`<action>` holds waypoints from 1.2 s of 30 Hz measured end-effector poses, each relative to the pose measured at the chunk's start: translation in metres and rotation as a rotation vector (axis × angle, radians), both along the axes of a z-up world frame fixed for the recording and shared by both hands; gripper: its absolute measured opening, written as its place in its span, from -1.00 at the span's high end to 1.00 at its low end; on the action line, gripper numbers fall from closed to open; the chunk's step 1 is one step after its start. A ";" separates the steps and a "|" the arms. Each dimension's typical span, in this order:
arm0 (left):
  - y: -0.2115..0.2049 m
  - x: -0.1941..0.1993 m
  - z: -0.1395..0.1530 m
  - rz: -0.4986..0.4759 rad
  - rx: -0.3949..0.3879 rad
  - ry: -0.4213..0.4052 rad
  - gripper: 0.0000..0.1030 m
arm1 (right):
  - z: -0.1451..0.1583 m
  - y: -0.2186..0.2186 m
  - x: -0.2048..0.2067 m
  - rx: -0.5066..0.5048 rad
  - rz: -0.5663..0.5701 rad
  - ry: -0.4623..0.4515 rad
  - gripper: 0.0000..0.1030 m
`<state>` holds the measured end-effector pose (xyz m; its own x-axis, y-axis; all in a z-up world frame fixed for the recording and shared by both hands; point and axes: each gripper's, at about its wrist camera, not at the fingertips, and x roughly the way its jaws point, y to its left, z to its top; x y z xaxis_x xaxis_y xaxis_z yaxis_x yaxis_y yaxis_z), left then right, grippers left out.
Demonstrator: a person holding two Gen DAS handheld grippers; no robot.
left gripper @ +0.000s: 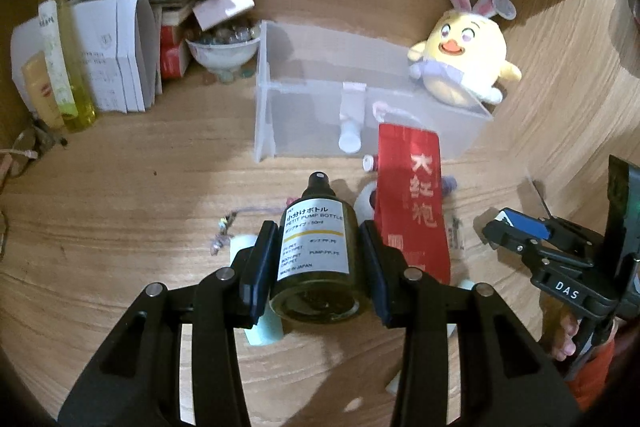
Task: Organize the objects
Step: 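Grasp the white domino tile with the right tool while the left tool grasps the dark pump bottle, then carry the domino tile and pump bottle over the clear box with both tools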
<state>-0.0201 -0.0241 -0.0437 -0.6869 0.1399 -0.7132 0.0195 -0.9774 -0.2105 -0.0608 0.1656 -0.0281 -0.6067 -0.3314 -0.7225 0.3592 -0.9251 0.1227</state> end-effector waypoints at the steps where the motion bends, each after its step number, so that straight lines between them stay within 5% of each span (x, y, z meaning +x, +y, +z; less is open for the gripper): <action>1: 0.000 -0.001 0.003 0.000 0.001 0.010 0.20 | 0.002 0.001 -0.001 -0.002 -0.002 0.006 0.39; 15: 0.001 -0.009 0.046 0.001 -0.021 0.153 0.20 | 0.043 0.004 -0.012 -0.048 -0.027 0.135 0.39; 36: 0.000 -0.048 0.077 0.008 -0.041 0.256 0.20 | 0.105 0.006 -0.045 -0.092 -0.046 0.312 0.39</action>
<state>-0.0685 -0.0242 0.0337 -0.8468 0.1083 -0.5208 -0.0220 -0.9853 -0.1692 -0.1055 0.1718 0.0771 -0.8100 -0.3536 -0.4679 0.3509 -0.9314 0.0966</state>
